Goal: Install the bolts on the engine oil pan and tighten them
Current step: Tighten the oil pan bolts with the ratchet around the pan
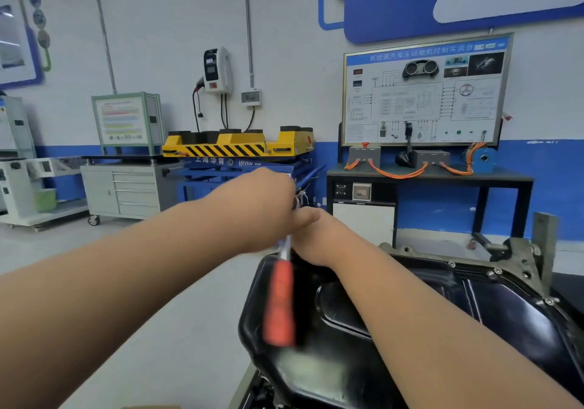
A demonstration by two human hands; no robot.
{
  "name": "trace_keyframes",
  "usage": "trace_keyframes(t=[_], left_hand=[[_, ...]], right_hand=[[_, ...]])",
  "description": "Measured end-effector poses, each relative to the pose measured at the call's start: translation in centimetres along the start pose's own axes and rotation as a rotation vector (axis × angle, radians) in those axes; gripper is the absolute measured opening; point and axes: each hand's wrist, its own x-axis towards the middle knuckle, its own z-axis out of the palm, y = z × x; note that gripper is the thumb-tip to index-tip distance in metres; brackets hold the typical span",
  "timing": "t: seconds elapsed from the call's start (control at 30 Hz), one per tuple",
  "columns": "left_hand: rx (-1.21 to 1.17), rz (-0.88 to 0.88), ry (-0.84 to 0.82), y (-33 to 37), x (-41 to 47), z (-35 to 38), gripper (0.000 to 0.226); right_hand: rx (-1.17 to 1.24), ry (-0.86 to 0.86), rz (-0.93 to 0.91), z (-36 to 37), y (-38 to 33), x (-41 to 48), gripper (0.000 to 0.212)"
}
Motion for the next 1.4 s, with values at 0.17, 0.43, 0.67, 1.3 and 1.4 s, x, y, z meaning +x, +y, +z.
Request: trace_keyframes(t=[0.17,0.43,0.67,1.3,1.4], left_hand=[[-0.034,0.022,0.082,-0.5,-0.1,0.4,0.034],[0.051,0.348,-0.026,-3.4,-0.3,-0.7,0.037],[-0.153,0.062,0.156,-3.3,-0.6,0.5,0.042],[-0.363,-0.152,0.069,-2.4,-1.2,1.7,0.050],[-0.093,0.060,0.131,-2.5,-1.1,0.8,0.030]], right_hand=[[-0.079,0.102,0.004,0.7,0.1,1.0,0.023],[0.037,0.000,-0.191,-0.8,1.4,-0.2,0.024],[-0.108,0.082,-0.275,-1.7,1.3,-0.9,0.017],[-0.171,0.150,-0.290,-0.6,1.0,-0.4,0.016],[-0.085,0.147,-0.261,-0.8,1.5,-0.4,0.011]])
